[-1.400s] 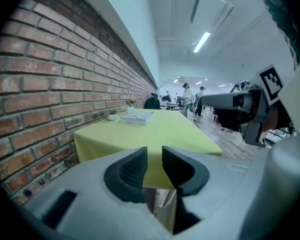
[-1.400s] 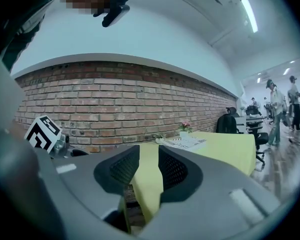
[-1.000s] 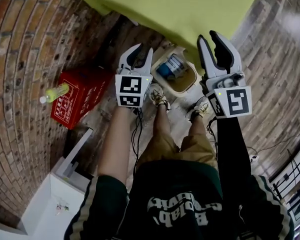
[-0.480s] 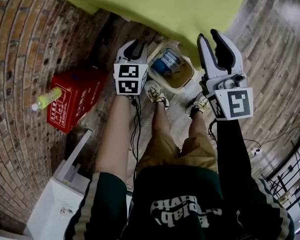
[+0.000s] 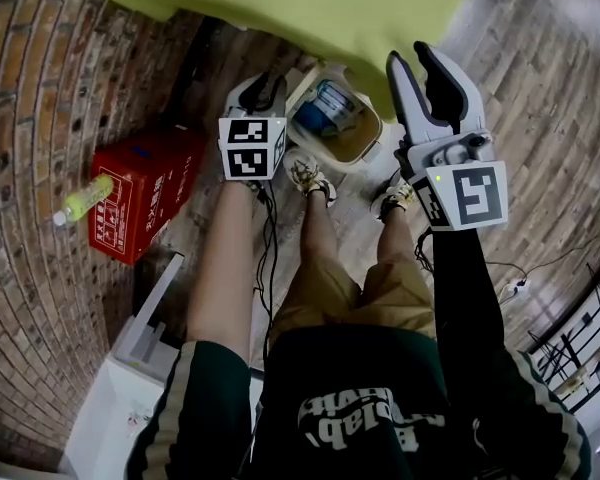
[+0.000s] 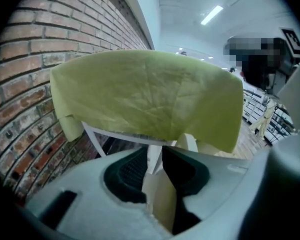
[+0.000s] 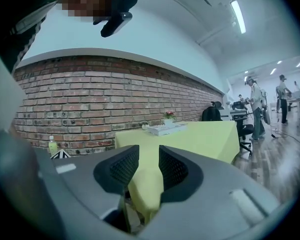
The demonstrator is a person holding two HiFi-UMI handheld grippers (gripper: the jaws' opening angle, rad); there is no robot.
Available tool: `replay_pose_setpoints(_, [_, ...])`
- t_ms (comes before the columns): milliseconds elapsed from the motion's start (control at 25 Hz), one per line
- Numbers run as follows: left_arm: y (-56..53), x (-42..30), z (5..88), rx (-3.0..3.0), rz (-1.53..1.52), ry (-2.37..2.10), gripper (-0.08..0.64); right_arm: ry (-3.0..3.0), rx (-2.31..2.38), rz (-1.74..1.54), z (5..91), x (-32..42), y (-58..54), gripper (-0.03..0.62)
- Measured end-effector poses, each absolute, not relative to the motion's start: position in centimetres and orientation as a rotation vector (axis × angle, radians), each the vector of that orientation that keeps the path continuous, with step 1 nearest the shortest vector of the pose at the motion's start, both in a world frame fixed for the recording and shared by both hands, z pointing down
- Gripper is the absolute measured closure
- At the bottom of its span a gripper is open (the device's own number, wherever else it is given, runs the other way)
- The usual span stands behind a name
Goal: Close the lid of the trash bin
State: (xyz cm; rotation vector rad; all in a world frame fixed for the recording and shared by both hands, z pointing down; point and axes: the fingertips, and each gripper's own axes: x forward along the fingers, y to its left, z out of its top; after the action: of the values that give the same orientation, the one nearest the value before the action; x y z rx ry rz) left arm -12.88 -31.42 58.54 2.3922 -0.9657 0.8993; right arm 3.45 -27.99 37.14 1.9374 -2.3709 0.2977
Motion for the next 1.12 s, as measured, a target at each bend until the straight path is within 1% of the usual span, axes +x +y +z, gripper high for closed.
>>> replay_pose_setpoints(560, [-27.4, -10.6, 58.8, 2.416, 0.905, -0.870, 0.466, -2.389, 1.939, 0.342, 38.6, 4.3, -26.3, 0.454])
replay_pose_setpoints(1120, [-24.1, -7.4, 59.5, 2.424, 0.955, -0.814, 0.469, -2.380, 1.985, 0.383, 39.9, 7.5, -23.7, 0.454])
